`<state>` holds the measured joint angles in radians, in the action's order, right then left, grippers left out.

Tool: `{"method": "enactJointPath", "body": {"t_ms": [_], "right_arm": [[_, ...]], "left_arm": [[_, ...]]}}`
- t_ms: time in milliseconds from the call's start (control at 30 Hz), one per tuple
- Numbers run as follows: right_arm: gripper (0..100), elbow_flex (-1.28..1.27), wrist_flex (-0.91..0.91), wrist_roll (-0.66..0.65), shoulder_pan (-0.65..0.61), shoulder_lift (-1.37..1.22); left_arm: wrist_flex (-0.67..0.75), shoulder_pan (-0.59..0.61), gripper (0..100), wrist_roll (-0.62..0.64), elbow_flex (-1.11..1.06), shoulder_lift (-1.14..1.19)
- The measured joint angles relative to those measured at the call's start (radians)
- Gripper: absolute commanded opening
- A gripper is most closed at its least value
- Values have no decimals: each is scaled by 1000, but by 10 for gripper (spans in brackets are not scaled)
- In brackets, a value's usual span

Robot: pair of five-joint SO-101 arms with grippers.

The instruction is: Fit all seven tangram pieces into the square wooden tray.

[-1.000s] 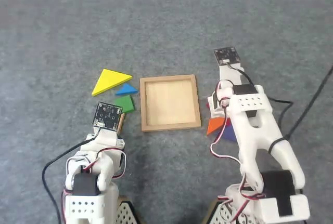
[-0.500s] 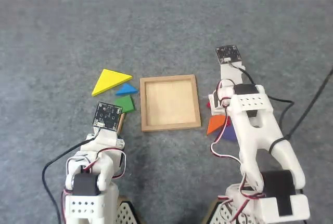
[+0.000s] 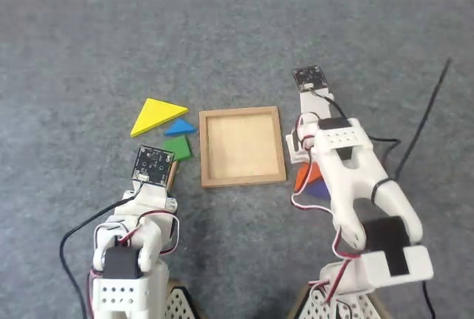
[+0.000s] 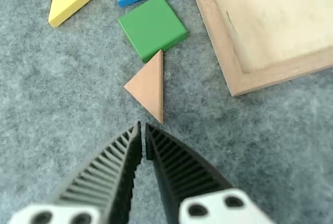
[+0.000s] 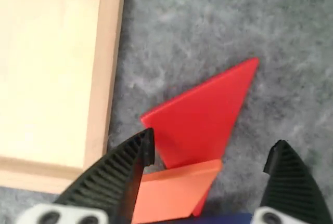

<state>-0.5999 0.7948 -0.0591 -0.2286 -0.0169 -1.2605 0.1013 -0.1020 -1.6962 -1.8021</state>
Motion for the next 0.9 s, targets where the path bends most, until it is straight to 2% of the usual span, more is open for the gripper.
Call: {"method": "enactJointPath", "body": {"t_ms": [333,800,900], "right_arm": [[345,195,9,2,0,-195],[348,216,48,2,-20,-198],[388,216,48,2,-21,-198]], "left_arm": [[0,0,13,0,0,0],[0,0,13,0,0,0],[0,0,13,0,0,0]]}}
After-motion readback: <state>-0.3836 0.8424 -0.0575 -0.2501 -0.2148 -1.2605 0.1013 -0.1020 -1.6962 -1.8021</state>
